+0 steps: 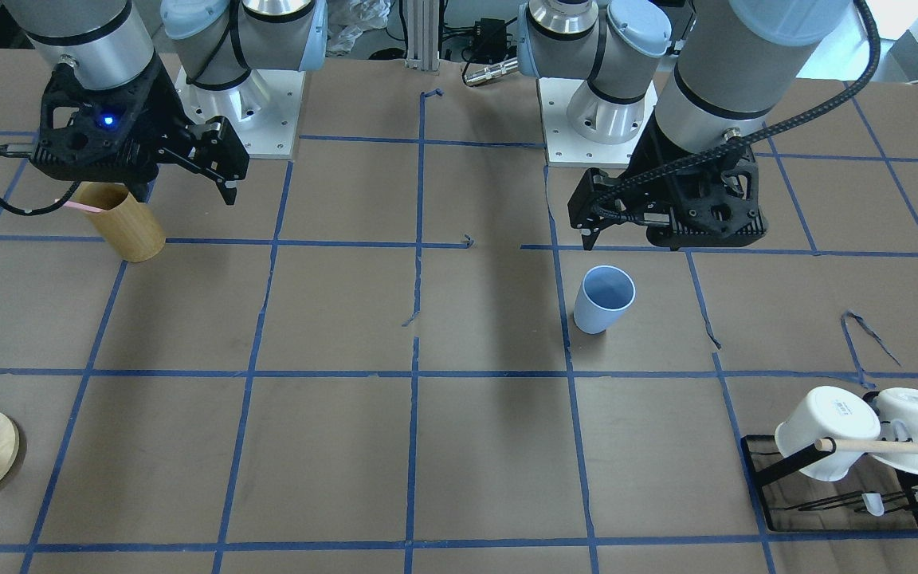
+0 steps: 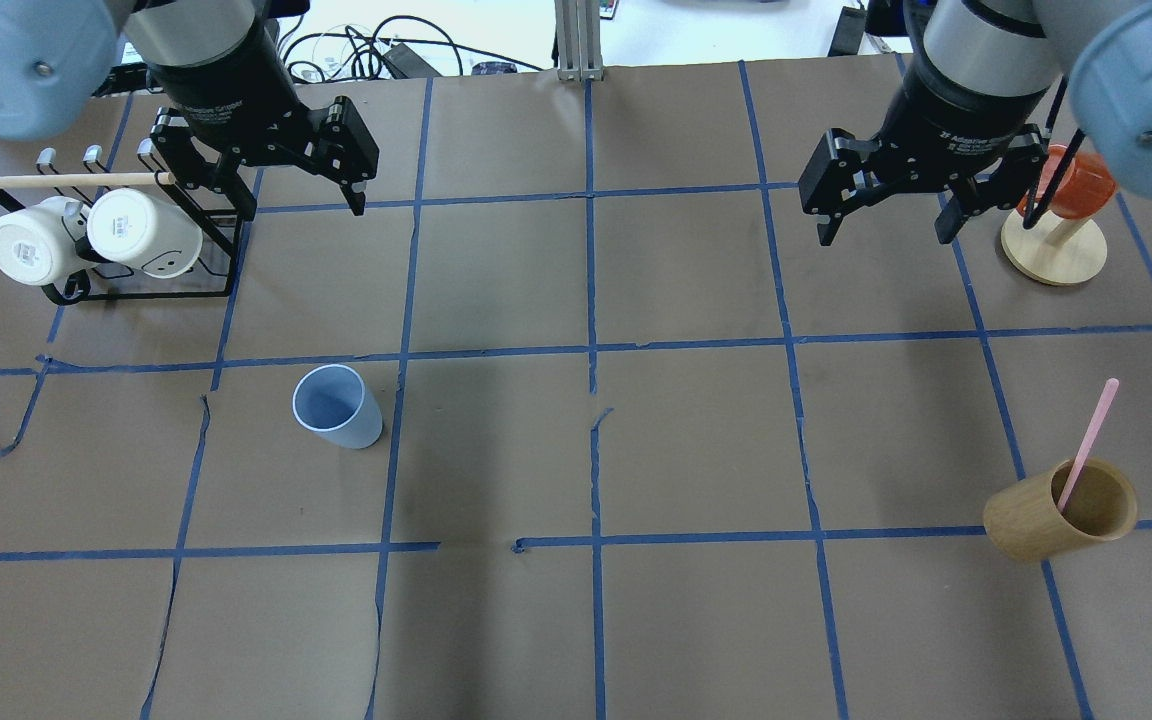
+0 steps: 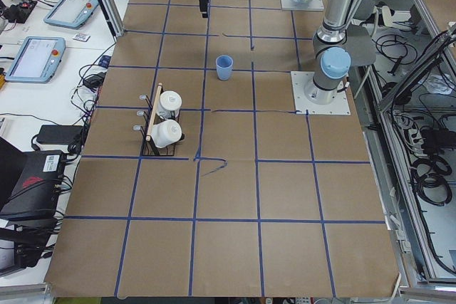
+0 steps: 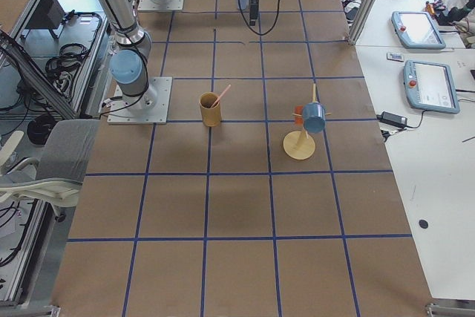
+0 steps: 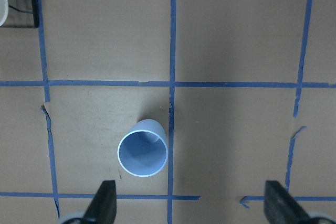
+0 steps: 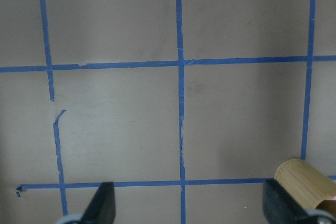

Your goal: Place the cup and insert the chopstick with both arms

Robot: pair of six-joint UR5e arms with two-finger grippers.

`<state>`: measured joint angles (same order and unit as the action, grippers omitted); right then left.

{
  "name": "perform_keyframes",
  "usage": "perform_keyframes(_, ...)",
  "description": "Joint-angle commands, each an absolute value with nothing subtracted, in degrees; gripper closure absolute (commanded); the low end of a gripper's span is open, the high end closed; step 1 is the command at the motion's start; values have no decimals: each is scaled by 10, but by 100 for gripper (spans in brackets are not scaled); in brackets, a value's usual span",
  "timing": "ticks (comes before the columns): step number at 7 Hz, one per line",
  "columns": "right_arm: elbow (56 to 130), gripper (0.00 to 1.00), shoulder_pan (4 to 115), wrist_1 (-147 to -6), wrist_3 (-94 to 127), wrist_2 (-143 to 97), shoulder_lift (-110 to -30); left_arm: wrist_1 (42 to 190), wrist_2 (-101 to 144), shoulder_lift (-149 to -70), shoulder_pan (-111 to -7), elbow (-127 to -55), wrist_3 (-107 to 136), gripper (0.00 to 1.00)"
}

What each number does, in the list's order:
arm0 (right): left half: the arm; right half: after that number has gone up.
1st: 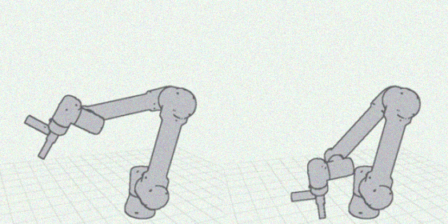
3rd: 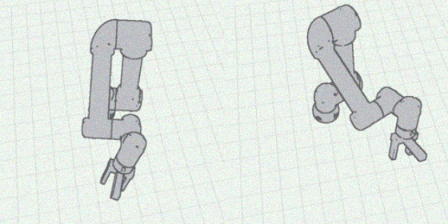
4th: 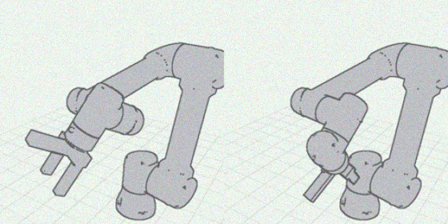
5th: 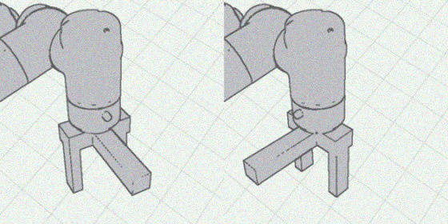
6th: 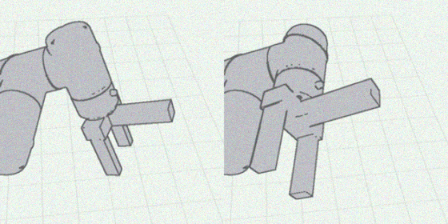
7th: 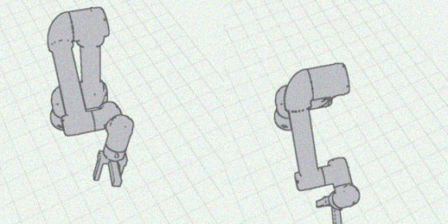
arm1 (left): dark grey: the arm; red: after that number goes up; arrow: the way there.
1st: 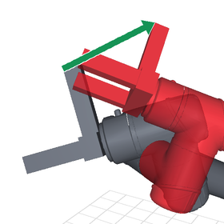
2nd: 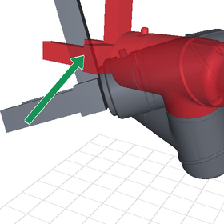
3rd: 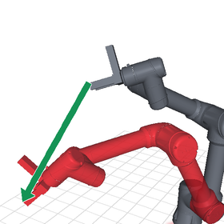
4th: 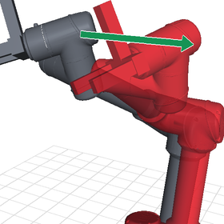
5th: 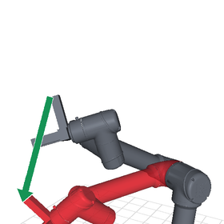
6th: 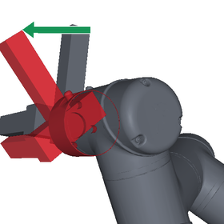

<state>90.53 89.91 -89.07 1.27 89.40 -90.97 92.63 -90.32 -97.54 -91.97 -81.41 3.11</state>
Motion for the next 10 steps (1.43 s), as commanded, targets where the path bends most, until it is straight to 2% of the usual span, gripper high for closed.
perform_keyframes(1,905,0,899,-890,12,893,-909,918,-902,-976,-921,-816,32,0)
perform_keyframes(10,906,0,898,-889,3,896,-909,918,-902,-972,-920,-820,24,0)
